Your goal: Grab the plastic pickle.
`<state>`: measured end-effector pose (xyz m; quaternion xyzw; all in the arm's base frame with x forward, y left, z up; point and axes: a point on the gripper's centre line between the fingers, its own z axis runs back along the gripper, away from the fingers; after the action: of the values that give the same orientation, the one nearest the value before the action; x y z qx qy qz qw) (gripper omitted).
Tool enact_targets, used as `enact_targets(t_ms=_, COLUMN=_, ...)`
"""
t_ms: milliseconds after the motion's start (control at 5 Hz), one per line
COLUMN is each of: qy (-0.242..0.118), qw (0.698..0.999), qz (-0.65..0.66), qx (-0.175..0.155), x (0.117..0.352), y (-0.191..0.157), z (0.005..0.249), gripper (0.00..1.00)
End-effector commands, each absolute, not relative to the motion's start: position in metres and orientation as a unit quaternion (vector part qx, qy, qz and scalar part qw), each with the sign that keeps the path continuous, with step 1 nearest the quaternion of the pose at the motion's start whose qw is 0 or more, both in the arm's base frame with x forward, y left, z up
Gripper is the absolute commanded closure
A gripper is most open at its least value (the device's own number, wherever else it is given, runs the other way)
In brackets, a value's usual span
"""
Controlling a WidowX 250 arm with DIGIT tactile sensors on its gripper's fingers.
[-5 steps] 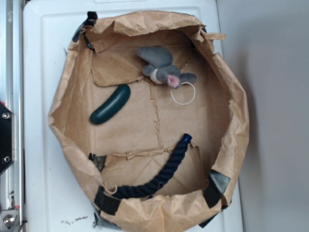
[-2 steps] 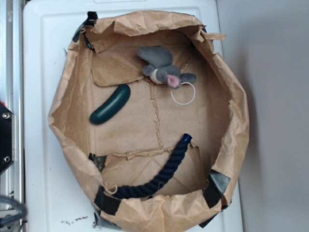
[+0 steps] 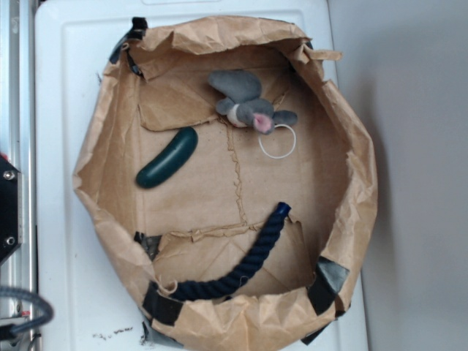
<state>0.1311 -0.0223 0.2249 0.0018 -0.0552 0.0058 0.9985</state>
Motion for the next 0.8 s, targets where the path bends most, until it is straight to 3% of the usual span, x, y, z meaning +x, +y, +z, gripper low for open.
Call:
enact_targets(t_ms=0, qy=-0.067, qw=0.997, qz=0.038, qx=-0.001, x=0.144, y=-0.011, z=0.225, gripper=0.0)
enact_targets(t_ms=400, qy=-0.073, qw=0.995, qz=0.067, qx=0.022, x=0.19, y=0.015, z=0.201, gripper=0.0)
enact_targets(t_ms=600, qy=-0.055, qw=0.994, qz=0.087, qx=0.025, x=0.239, y=0.037, z=0.177, gripper=0.0)
